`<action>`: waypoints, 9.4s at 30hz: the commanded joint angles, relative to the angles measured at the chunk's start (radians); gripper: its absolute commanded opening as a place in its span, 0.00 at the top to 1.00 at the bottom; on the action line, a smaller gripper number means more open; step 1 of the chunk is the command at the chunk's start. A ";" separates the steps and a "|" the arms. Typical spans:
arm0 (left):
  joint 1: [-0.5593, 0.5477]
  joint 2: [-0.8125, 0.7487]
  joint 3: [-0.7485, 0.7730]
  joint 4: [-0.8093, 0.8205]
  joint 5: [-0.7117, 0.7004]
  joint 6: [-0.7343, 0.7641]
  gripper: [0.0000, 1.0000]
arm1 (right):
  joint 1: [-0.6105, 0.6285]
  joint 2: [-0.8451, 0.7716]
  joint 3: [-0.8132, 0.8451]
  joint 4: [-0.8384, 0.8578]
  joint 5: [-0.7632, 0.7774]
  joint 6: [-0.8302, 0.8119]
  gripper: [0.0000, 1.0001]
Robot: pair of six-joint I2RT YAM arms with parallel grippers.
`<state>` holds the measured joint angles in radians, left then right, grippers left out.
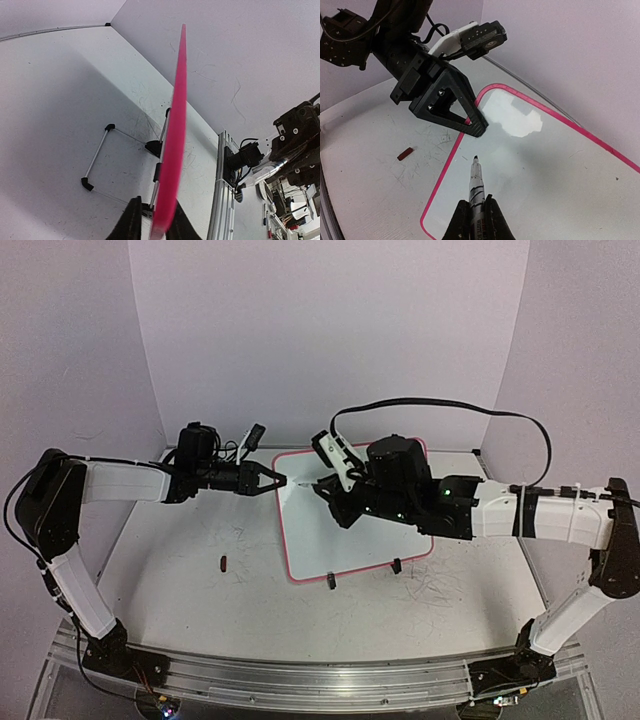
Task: Write a sentence on the whiteboard
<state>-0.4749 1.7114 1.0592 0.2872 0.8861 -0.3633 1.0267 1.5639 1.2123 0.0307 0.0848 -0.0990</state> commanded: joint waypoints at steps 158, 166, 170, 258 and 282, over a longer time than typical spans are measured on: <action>0.003 -0.074 0.022 0.011 -0.036 0.003 1.00 | 0.004 0.175 0.082 0.155 0.166 0.058 1.00; 0.002 -0.075 0.021 0.011 -0.034 0.002 1.00 | 0.003 0.183 0.079 0.147 0.135 0.075 1.00; 0.002 -0.076 0.022 0.010 -0.035 0.003 1.00 | 0.006 0.189 0.081 0.144 0.122 0.083 1.00; -0.007 -0.096 -0.009 0.009 -0.093 0.008 1.00 | -0.023 0.148 0.070 0.179 0.094 0.075 1.00; -0.007 -0.105 -0.009 0.009 -0.091 0.018 1.00 | -0.022 0.063 -0.025 0.174 0.070 0.087 1.00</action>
<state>-0.4770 1.6504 1.0519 0.2806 0.8165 -0.3663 1.0042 1.6655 1.2009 0.1825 0.1690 -0.0177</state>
